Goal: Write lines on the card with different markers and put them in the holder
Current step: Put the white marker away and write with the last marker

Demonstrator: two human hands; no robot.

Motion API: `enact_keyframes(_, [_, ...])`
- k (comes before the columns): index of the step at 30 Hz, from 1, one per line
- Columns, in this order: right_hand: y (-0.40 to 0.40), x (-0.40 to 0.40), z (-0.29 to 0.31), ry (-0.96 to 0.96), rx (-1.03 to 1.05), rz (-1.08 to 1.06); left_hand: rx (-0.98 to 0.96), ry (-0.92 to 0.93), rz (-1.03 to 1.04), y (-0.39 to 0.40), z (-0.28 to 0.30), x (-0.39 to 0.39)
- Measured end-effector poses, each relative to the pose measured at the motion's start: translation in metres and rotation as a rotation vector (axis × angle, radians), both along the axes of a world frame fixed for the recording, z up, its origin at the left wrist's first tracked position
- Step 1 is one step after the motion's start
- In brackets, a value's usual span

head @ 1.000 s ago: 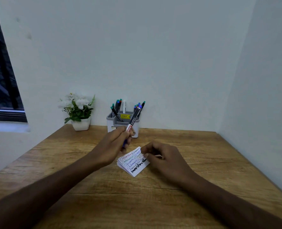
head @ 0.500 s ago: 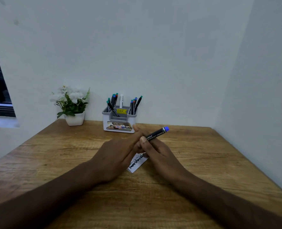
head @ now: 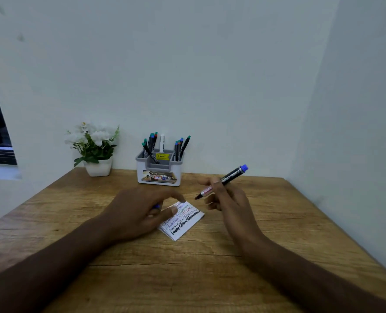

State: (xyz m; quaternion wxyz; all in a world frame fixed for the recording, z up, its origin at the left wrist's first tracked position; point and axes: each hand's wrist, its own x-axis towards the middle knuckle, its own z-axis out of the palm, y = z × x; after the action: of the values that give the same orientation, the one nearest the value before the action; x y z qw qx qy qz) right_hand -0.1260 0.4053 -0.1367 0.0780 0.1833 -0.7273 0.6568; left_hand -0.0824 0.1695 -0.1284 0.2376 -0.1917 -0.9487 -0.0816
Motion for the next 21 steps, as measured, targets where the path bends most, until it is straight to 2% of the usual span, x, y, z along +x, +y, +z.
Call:
enact_keyframes(3, [0.011,-0.01,0.0,-0.054,-0.119,0.031,-0.112,-0.109,0.004,-0.003,-0.005,0.001])
enact_keyframes(8, [0.016,-0.01,0.003,-0.175,-0.201,0.2,-0.126,-0.182,0.035,0.001,-0.009,-0.007])
enact_keyframes(15, [0.005,0.003,-0.002,-0.055,0.275,0.169,-0.14,-0.182,0.019,0.0,-0.011,-0.008])
enact_keyframes(21, [-0.003,0.006,-0.006,0.024,0.382,0.188,-0.144,-0.182,0.01,-0.001,-0.012,-0.01])
